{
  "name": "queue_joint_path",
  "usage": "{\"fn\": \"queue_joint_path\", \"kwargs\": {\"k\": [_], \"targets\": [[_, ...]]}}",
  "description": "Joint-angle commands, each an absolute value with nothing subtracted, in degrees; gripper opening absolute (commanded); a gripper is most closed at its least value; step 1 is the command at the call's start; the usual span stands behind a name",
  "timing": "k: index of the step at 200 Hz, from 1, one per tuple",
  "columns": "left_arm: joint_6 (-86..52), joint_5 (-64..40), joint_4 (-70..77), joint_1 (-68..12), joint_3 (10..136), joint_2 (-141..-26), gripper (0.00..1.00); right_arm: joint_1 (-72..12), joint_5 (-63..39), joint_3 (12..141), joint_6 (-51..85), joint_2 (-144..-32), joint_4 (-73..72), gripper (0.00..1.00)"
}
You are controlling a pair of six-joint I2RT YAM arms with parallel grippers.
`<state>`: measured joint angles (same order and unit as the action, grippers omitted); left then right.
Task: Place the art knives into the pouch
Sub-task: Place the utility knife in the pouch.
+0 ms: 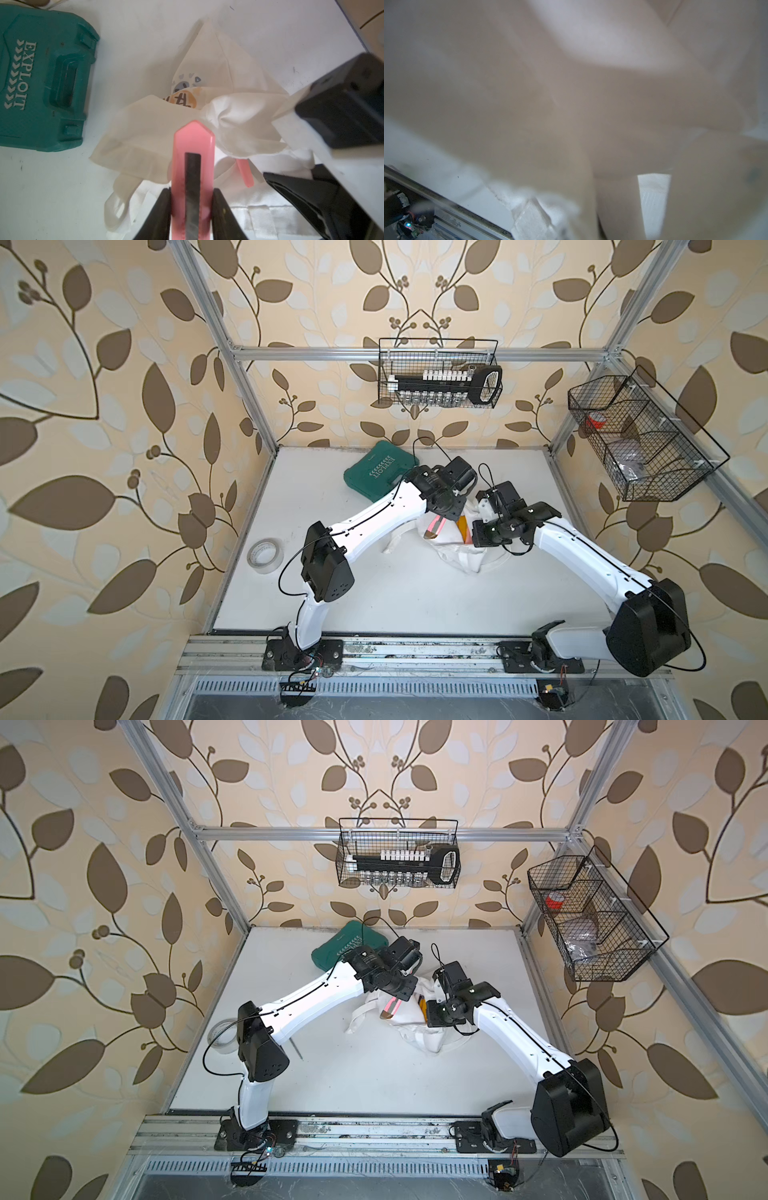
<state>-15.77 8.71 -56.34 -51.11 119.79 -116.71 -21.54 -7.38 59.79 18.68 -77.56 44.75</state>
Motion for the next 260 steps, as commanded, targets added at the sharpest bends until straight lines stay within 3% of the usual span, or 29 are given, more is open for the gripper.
{"fn": "queue_joint_path", "kwargs": {"k": [1, 82, 142, 170, 208, 260], "targets": [[-14.7, 6.5, -52.8, -51.9, 122.6, -117.7, 0.32, -21.8, -9.1, 60.2, 19.2, -77.0, 44.8, 0.0], [-13.5, 3.2, -36.6, -52.1, 117.8, -117.0, 0.32, -21.8, -17.6, 61.4, 20.3, -73.0, 46.3, 0.0], [-15.4, 1.2, -23.2, -52.2, 102.9, -112.2, 0.32, -21.8, -22.4, 62.4, 21.6, -71.1, 46.0, 0.0], [-15.6, -0.2, -22.8, -52.2, 100.7, -110.2, 0.47, -21.7, -23.2, 62.7, 22.0, -71.1, 45.6, 0.0], [-13.0, 2.1, -27.5, -52.2, 97.2, -104.6, 0.76, -21.7, -21.6, 62.6, 21.6, -71.4, 46.0, 0.0], [-12.3, 9.4, -32.5, -51.2, 89.0, -94.1, 0.83, -21.7, -20.2, 61.9, 21.0, -71.8, 46.0, 0.0]]}}
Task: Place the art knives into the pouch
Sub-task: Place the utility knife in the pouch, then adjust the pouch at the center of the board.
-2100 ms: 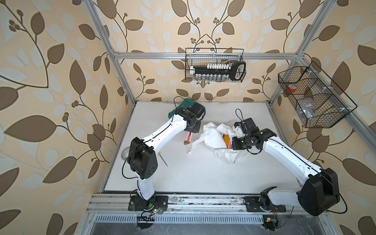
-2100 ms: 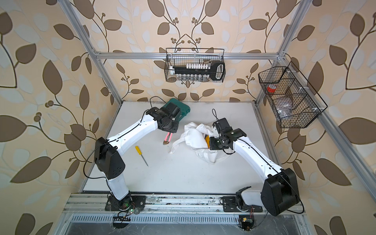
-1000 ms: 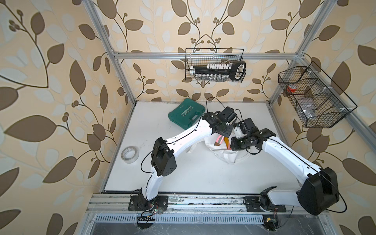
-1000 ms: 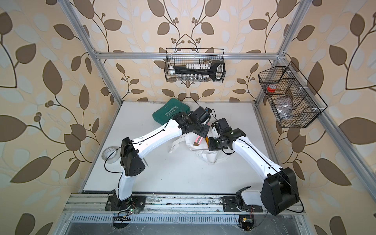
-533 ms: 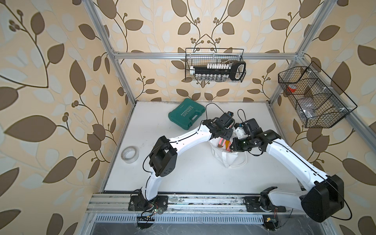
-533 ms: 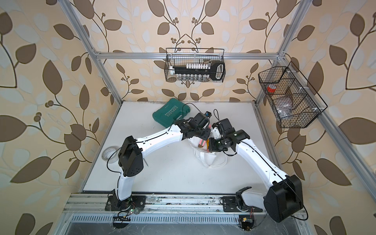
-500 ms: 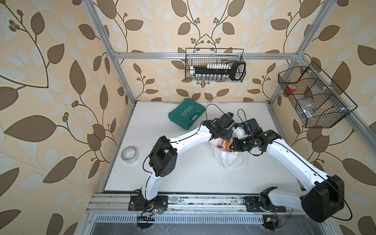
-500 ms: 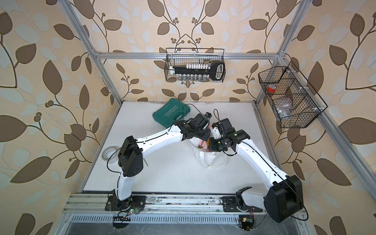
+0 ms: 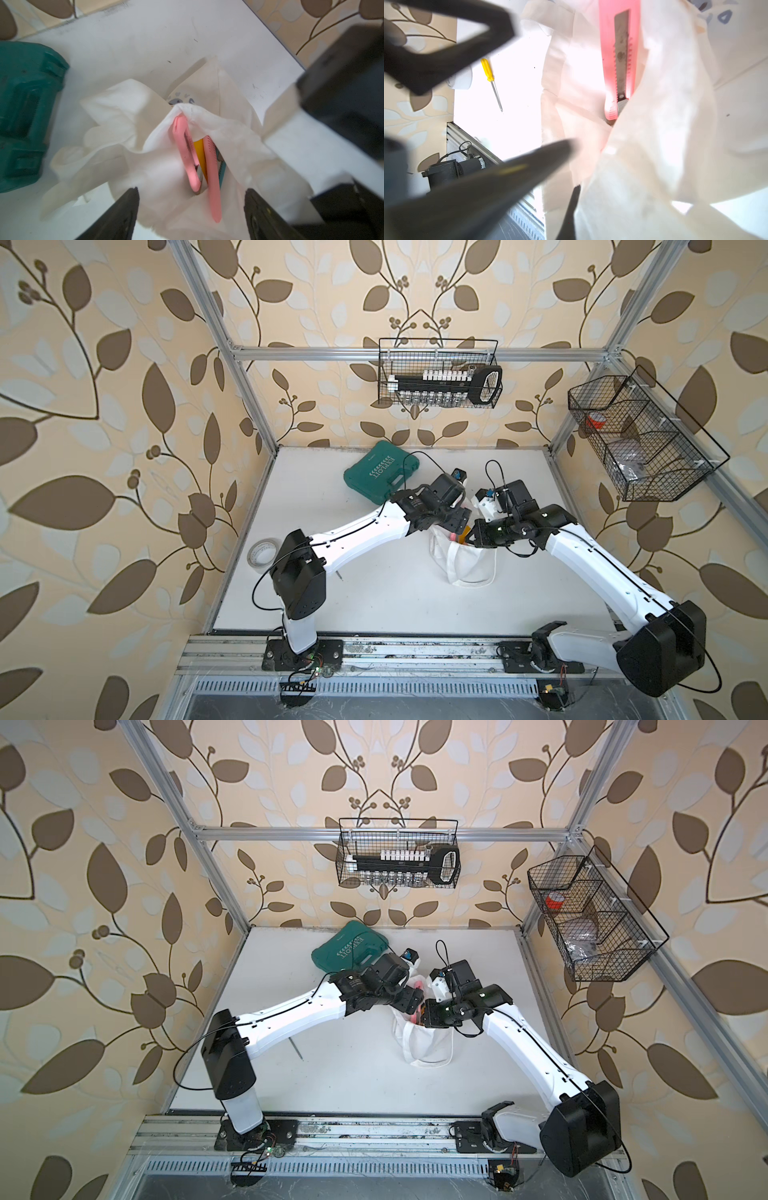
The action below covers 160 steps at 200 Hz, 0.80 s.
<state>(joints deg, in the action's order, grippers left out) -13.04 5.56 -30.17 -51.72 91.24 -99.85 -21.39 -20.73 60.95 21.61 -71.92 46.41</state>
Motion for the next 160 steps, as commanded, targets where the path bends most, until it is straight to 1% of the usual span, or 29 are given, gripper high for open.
{"fn": "queue_joint_path", "kwargs": {"k": [1, 39, 77, 129, 160], "targets": [[-12.3, 9.5, -32.6, -51.2, 88.9, -93.9, 0.83, -21.7, -20.2, 62.0, 21.1, -71.8, 46.0, 0.0], [-17.2, 10.0, -34.2, -50.9, 83.8, -90.6, 0.83, -21.6, -19.6, 62.3, 20.7, -72.5, 46.0, 0.0], [-21.5, 8.2, -34.8, -50.0, 82.2, -92.5, 0.83, -21.6, -19.7, 62.6, 20.7, -72.2, 46.0, 0.0], [-32.2, 1.1, -33.6, -47.5, 82.7, -94.9, 0.75, -21.7, -19.3, 62.1, 20.8, -72.1, 46.1, 0.0], [-35.9, -4.2, -30.7, -47.2, 81.9, -96.6, 0.75, -21.7, -19.5, 61.7, 21.0, -72.0, 45.5, 0.0]]}}
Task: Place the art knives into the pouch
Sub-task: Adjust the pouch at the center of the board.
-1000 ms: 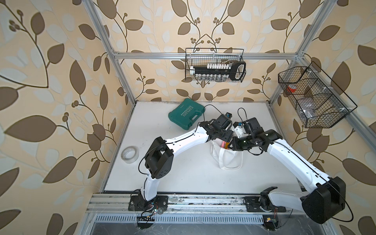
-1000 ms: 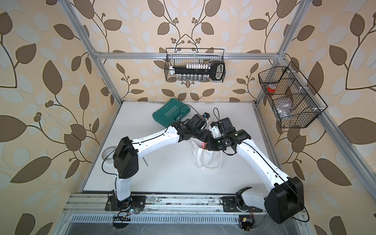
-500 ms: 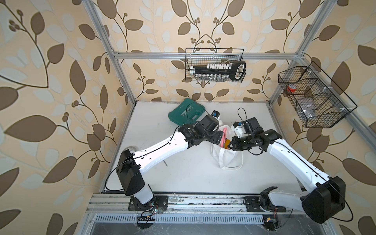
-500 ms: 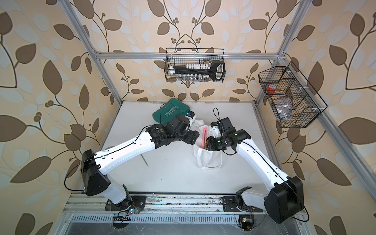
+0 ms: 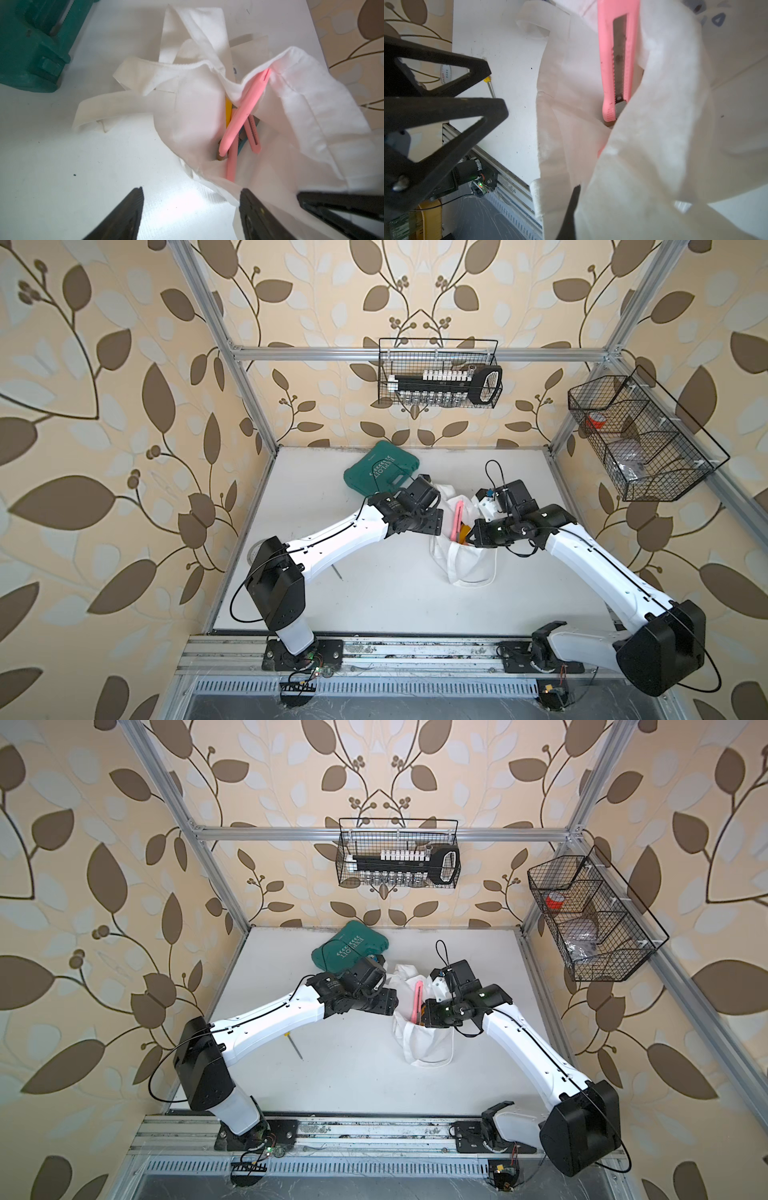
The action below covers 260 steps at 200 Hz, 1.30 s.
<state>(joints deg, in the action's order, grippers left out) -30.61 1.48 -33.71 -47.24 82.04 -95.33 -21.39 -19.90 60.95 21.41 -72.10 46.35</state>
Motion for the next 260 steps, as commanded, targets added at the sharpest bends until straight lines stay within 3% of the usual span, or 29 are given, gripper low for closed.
{"fn": "queue_joint_path", "kwargs": {"k": [1, 68, 75, 84, 92, 93, 94, 139, 159, 174, 191, 260], "targets": [[-36.1, -4.4, -30.6, -47.2, 81.8, -96.6, 0.75, -21.6, -19.5, 61.7, 20.9, -72.0, 45.4, 0.0], [-40.3, -10.5, -24.9, -47.3, 80.7, -104.4, 0.7, -21.7, -19.1, 61.1, 20.8, -71.2, 45.6, 0.0], [-40.2, -10.5, -24.7, -47.3, 80.7, -105.0, 0.61, -21.6, -18.8, 61.1, 20.9, -71.1, 45.7, 0.0], [-40.0, -10.3, -24.0, -47.3, 80.4, -105.6, 0.38, -21.7, -18.7, 61.1, 20.8, -71.0, 45.7, 0.0], [-40.1, -9.8, -23.4, -47.3, 80.1, -106.1, 0.07, -21.7, -18.7, 61.0, 20.9, -71.1, 45.7, 0.0], [-40.0, -9.8, -23.3, -47.3, 80.0, -106.1, 0.07, -21.7, -18.7, 61.0, 20.9, -71.1, 45.7, 0.0], [-40.0, -9.7, -23.3, -47.3, 80.0, -106.2, 0.0, -21.6, -18.6, 61.0, 20.9, -71.1, 45.7, 0.0], [-37.9, -7.5, -21.4, -47.4, 74.9, -101.1, 0.0, -21.7, -14.9, 62.7, 20.4, -70.4, 47.8, 0.0], [-36.9, -7.6, -21.3, -47.5, 72.0, -98.6, 0.0, -21.8, -11.5, 65.8, 19.8, -68.9, 50.7, 0.39], [-36.4, -8.4, -21.0, -47.7, 70.2, -97.3, 0.0, -21.7, -8.8, 68.8, 19.1, -68.3, 53.1, 0.58], [-36.1, -7.7, -21.2, -48.3, 69.1, -96.4, 0.0, -21.7, -6.2, 72.4, 17.9, -68.7, 55.7, 0.71], [-35.3, -6.5, -21.6, -49.3, 67.7, -95.0, 0.0, -21.7, -3.6, 82.5, 15.3, -79.2, 59.0, 0.73]]}}
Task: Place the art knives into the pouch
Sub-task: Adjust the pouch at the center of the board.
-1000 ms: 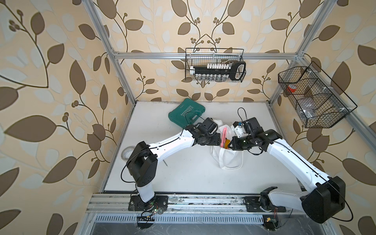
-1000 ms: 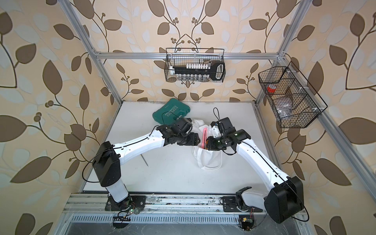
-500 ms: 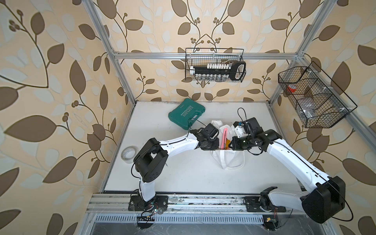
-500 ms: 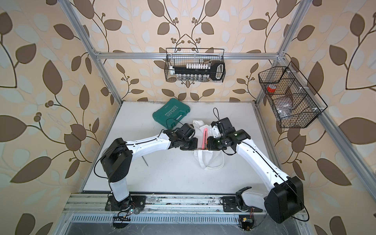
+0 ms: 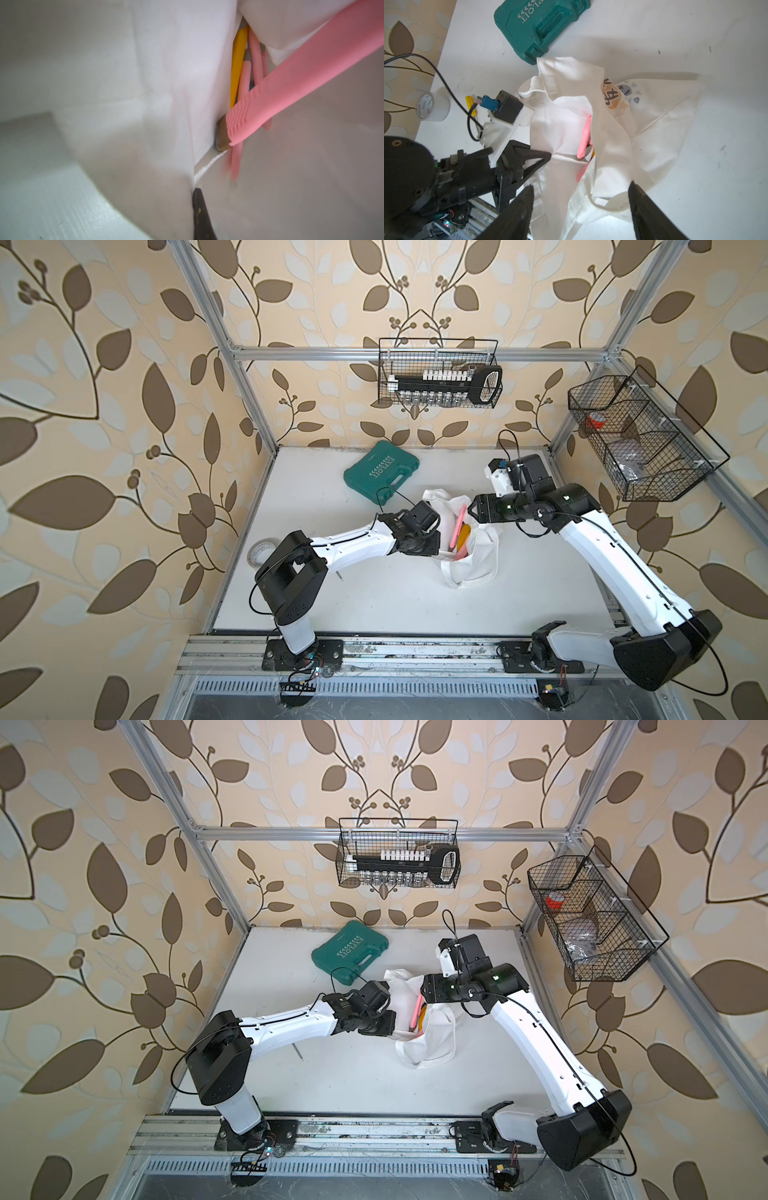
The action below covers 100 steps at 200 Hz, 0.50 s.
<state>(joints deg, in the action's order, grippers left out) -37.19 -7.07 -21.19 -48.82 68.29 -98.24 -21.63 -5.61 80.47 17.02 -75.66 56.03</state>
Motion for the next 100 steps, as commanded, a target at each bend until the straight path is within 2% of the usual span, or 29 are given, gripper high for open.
{"fn": "queue_joint_path", "kwargs": {"k": [1, 40, 50, 59, 62, 73, 100], "targets": [[-35.3, -6.5, -21.6, -49.3, 67.6, -95.0, 0.0, -21.7, -3.6, 82.6, 15.4, -79.4, 59.1, 0.73], [-34.5, -5.8, -22.5, -49.3, 67.8, -94.4, 0.0, -21.8, -1.6, 80.0, 15.4, -84.2, 55.3, 0.67], [-34.5, -5.8, -22.6, -49.3, 67.9, -94.3, 0.0, -21.7, -1.8, 80.0, 15.4, -86.1, 53.6, 0.61], [-34.3, -5.8, -22.9, -49.3, 68.0, -94.0, 0.0, -21.8, -1.9, 80.1, 15.8, -87.4, 51.4, 0.51], [-34.4, -5.8, -23.0, -49.3, 68.0, -93.9, 0.0, -21.7, -1.4, 80.1, 16.0, -87.8, 50.6, 0.43], [-34.2, -5.9, -23.8, -49.3, 68.6, -93.4, 0.0, -21.6, 0.1, 80.4, 16.8, -88.4, 48.2, 0.0], [-31.4, -4.5, -31.0, -49.1, 73.5, -90.9, 0.0, -21.6, 2.4, 84.0, 17.5, -85.7, 49.3, 0.0]]}}
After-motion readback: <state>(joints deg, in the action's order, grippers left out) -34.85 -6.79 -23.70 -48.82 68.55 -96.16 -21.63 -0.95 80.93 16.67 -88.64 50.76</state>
